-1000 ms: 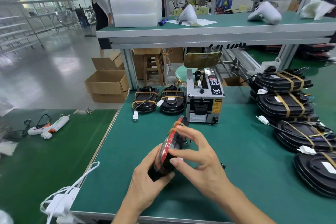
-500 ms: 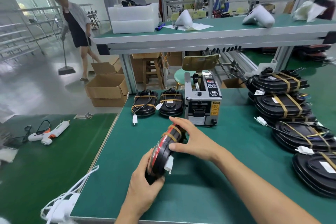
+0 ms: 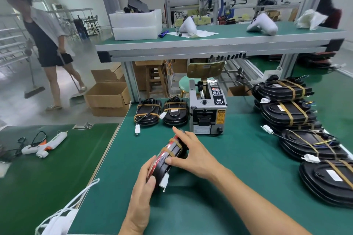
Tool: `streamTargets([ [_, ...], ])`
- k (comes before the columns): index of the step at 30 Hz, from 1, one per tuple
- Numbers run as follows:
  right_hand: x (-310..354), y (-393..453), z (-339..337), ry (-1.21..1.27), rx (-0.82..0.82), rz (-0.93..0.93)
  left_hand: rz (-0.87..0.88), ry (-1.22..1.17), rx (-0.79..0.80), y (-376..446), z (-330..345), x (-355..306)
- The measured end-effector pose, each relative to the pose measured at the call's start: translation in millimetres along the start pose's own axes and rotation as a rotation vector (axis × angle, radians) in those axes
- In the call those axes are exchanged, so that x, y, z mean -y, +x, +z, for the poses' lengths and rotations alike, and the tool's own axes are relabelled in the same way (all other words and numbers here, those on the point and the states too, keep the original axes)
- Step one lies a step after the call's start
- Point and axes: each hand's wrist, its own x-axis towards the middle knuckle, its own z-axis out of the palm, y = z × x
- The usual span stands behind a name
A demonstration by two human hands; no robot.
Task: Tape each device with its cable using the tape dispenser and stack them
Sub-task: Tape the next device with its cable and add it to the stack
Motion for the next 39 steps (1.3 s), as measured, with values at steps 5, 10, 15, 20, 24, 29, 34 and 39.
streamTargets([
  [5,-2.0,2.3,-7.2,0.257,-0.086,0.03,0.007,0.087,-0.071,2.0,4.6,-3.4],
  [10,-20.4,11.5,-28.7,0.356,-0.706,0.336,0.016,0.055,-0.068,3.7,3.4,-1.3],
  [15,-24.9,29.1,-44.5,0.297,-0.821,0.47,-0.012,0.056,-0.075,4.1,2.3,-0.7],
  [20,-24.5,43.2,-40.5,0.323,-0.813,0.428,-0.014,0.032,-0.056,3.3,0.7,0.1],
  [24,-23.9,47.8,-35.0,0.271,-0.795,0.426,-0.006,0.026,-0.056,2.2,0.6,-0.9],
  [29,-22.0,53.3,-33.5,0.298,-0.797,0.436,0.001,0.031,-0.055,2.3,0.9,-1.8],
  [34,-22.5,63.9,-37.3,0.458,-0.875,0.482,0.009,0.035,-0.051,2.3,-0.1,-0.9],
  [39,-21.4,76.6,-38.3,0.449,-0.961,0.559,0.012,0.035,-0.053,4.2,0.8,-0.3],
])
